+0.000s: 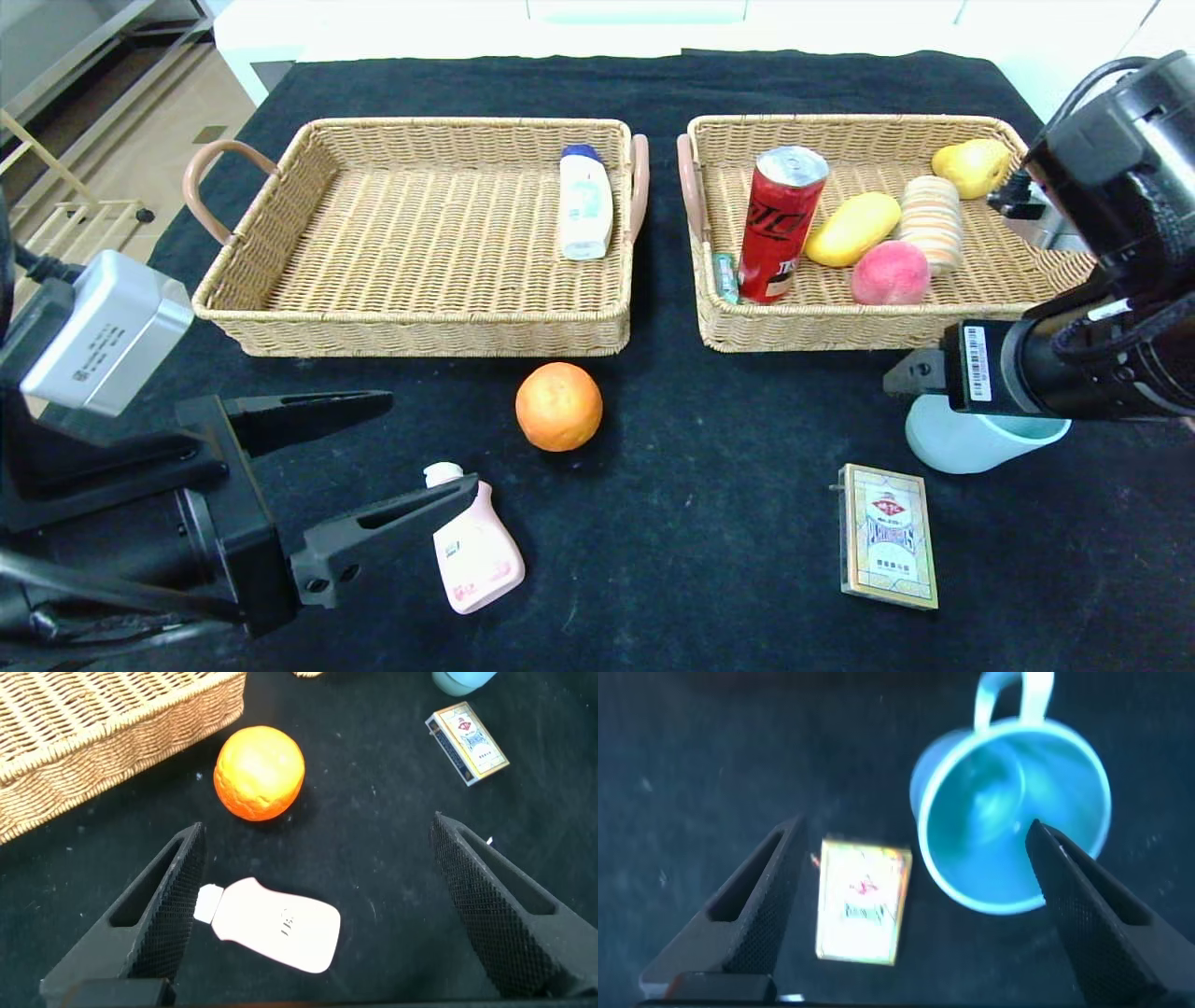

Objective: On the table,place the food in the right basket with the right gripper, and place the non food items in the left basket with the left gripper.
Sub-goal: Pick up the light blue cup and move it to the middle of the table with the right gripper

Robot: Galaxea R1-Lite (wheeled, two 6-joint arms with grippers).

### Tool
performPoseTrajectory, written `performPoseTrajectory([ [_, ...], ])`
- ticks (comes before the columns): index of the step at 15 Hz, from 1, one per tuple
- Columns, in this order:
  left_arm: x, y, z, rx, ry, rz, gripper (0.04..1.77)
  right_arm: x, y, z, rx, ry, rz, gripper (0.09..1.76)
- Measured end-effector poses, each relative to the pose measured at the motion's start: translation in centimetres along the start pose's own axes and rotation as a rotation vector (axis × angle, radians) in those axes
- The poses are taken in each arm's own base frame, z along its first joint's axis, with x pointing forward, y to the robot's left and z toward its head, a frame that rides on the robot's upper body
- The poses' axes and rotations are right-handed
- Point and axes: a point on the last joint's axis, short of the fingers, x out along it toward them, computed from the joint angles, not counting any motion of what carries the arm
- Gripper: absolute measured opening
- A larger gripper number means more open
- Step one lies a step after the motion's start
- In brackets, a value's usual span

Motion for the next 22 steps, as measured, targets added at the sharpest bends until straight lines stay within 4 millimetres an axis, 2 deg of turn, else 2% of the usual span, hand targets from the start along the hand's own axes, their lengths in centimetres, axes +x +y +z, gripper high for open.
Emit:
performPoseTrajectory([
  [13, 0.0, 0.0, 0.0, 0.000, -0.001, 0.001, 1.72, 4.7, 0.9, 0.4, 0.034, 0.001, -0.041, 1.71],
  [14, 0.0, 0.0, 0.0, 0.000, -0.001, 0.001, 1.72, 4.9, 1.0, 0.4, 0.034, 0.004, -0.044, 1.63],
  [17, 0.0, 0.0, 0.0, 0.000, -0.001, 0.001, 1.72, 5.2, 1.0, 0.3, 0.032, 0.012, -0.049, 1.14],
  [20, 0.0, 0.0, 0.0, 0.000, 0.000, 0.001, 1.72, 5.5, 1.1, 0.3, 0.030, 0.019, -0.053, 0.81],
  [21, 0.0, 0.0, 0.0, 0.000, 0.000, 0.001, 1.72, 5.6, 1.1, 0.3, 0.029, 0.021, -0.055, 0.65],
  [22, 0.0, 0.0, 0.0, 0.000, 0.000, 0.001, 1.72, 5.7, 1.1, 0.3, 0.029, 0.022, -0.058, 0.20],
])
